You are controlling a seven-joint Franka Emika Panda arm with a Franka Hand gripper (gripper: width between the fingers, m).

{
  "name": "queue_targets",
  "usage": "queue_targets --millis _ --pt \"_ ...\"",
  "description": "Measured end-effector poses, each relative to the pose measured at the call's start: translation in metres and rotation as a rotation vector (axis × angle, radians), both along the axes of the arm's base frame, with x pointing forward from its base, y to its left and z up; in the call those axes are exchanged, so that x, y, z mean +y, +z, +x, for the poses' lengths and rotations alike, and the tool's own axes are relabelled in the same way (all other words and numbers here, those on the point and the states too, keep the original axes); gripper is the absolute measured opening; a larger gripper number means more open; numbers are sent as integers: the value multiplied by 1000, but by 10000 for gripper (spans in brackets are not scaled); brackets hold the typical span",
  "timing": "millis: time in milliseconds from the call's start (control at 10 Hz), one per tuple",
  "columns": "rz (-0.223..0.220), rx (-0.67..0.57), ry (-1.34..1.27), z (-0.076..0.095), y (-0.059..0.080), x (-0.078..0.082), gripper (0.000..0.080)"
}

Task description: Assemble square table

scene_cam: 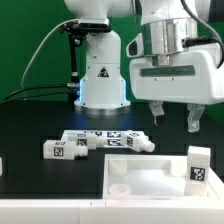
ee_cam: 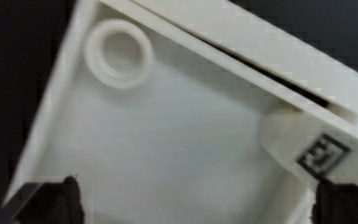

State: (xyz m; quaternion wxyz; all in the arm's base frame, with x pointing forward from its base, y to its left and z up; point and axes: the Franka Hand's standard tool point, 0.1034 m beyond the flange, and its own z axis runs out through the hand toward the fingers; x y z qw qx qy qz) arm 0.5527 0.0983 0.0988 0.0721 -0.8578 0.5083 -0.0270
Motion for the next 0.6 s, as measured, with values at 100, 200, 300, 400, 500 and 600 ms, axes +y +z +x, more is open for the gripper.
queue_targets --millis 100,200,300,400,500,600 --pt "-12 -10 90 1 0 -1 648" --pt "-16 -12 122 1 -1 -2 648" --pt "-27 -20 206 1 -1 -2 648" --pt "-44 -33 297 0 -3 -4 648" --pt "-75 -52 399 -7 -10 -8 648" --pt "-99 -52 540 -22 -18 -10 648"
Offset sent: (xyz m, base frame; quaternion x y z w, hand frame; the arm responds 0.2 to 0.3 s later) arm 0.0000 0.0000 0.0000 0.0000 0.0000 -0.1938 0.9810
